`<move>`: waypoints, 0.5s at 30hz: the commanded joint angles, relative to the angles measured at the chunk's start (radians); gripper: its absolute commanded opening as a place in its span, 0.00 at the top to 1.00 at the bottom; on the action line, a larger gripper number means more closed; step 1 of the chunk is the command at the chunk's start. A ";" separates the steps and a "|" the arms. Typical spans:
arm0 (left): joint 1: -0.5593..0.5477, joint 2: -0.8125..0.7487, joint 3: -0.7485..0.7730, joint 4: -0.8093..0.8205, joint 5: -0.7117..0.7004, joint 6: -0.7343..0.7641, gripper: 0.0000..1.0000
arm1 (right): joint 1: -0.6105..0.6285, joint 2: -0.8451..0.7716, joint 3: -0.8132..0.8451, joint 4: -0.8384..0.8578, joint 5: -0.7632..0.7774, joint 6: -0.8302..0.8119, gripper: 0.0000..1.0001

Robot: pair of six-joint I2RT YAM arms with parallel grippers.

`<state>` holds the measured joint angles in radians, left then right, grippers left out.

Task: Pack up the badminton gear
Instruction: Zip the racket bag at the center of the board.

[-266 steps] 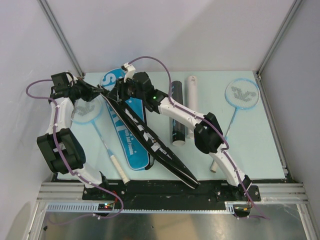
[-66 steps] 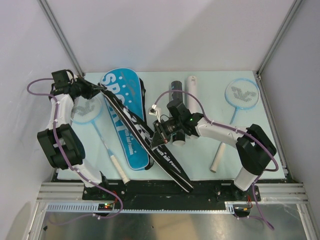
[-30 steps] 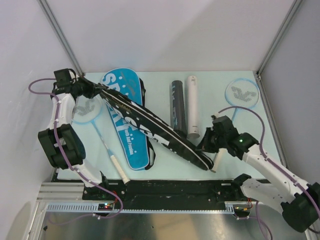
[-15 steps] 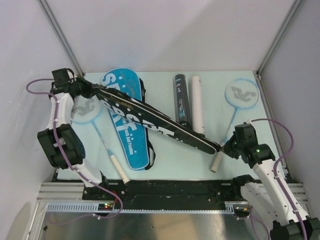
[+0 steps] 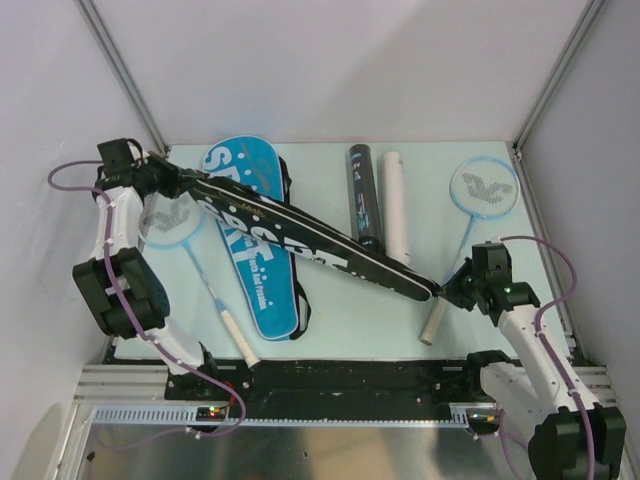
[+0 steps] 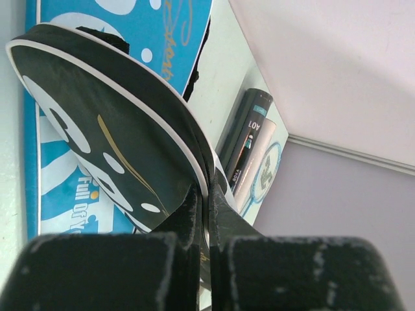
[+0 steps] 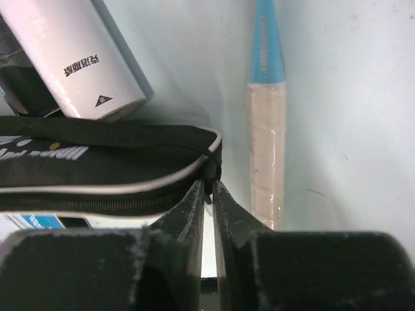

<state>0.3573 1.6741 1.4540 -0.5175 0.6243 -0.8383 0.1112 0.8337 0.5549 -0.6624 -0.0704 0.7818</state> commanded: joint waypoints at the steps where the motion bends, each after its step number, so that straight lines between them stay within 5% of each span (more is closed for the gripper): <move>1: 0.040 0.008 -0.002 0.040 -0.056 0.028 1.00 | 0.001 -0.007 0.065 -0.014 -0.001 -0.096 0.76; 7: 0.040 -0.019 -0.020 0.040 -0.027 0.027 1.00 | 0.134 -0.021 0.283 -0.016 0.080 -0.267 0.46; 15: 0.042 -0.042 -0.065 0.040 -0.004 0.038 1.00 | 0.497 0.128 0.376 0.331 0.046 -0.605 0.24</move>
<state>0.3897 1.6676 1.4223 -0.4744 0.6350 -0.8375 0.4675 0.8677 0.8890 -0.5224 0.0078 0.3912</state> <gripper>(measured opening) 0.017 0.743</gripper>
